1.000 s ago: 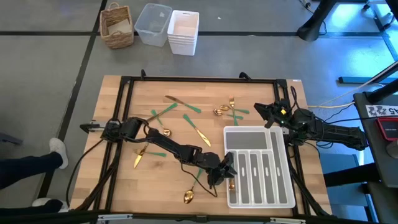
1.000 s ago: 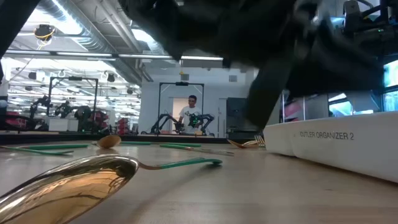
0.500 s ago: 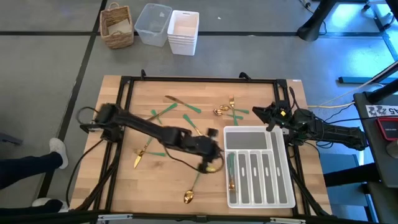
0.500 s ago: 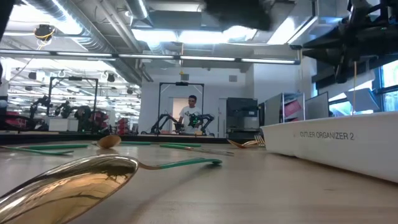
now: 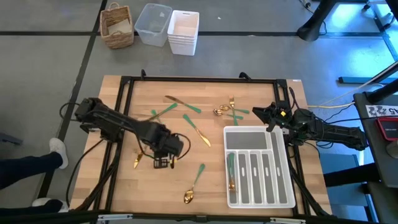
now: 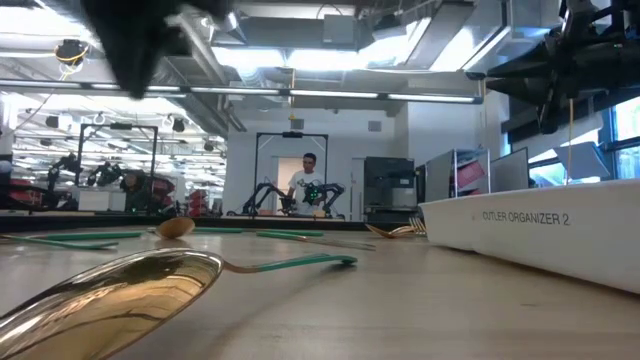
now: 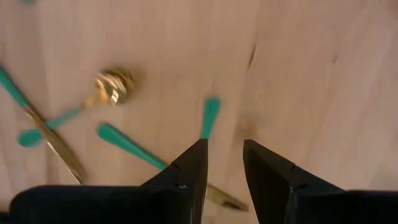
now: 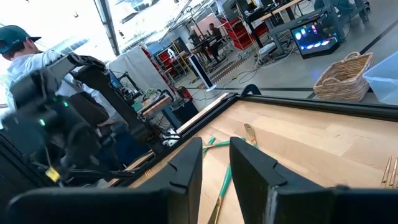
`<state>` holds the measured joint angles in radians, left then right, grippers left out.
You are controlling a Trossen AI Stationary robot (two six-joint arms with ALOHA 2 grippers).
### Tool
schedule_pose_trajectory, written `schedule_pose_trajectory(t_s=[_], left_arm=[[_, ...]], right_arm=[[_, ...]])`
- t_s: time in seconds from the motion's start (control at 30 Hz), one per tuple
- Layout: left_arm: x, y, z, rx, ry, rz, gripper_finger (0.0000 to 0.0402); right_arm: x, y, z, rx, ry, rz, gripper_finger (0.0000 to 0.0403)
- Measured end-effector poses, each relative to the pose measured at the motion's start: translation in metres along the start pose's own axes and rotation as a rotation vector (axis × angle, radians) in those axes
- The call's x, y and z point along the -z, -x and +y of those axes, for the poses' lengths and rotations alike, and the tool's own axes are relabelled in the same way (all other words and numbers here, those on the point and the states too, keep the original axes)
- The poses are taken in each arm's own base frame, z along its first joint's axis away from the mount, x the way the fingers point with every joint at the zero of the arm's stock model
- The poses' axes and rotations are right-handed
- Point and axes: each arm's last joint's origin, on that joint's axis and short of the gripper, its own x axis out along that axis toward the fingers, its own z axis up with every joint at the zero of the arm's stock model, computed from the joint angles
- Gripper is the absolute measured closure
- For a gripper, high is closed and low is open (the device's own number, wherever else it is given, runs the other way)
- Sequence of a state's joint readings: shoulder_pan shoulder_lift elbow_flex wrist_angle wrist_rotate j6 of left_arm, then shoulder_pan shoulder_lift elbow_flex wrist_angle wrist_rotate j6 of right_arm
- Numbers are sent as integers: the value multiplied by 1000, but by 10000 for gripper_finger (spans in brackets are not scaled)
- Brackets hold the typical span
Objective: Sort silverware
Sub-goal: Put the green fork in the white silverware tray
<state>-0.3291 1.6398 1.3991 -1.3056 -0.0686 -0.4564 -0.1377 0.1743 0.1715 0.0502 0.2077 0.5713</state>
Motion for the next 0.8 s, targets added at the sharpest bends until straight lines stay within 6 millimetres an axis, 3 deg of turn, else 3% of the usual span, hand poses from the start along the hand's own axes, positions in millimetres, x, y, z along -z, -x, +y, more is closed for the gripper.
schedule_pose_trajectory(t_s=[0.2, 0.47, 0.63, 0.8], left_arm=[[25, -36, -5, -27, -10, 125, 306], [71, -40, 20, 77, 130, -68, 306], [103, -57, 33, 91, 102, -90, 306], [113, -76, 34, 109, 83, -116, 306]], right_arm=[[0, 0, 0, 0, 0, 0, 320], [0, 0, 0, 0, 0, -1, 320], [0, 0, 0, 0, 0, -1, 320], [0, 0, 0, 0, 0, -1, 320]])
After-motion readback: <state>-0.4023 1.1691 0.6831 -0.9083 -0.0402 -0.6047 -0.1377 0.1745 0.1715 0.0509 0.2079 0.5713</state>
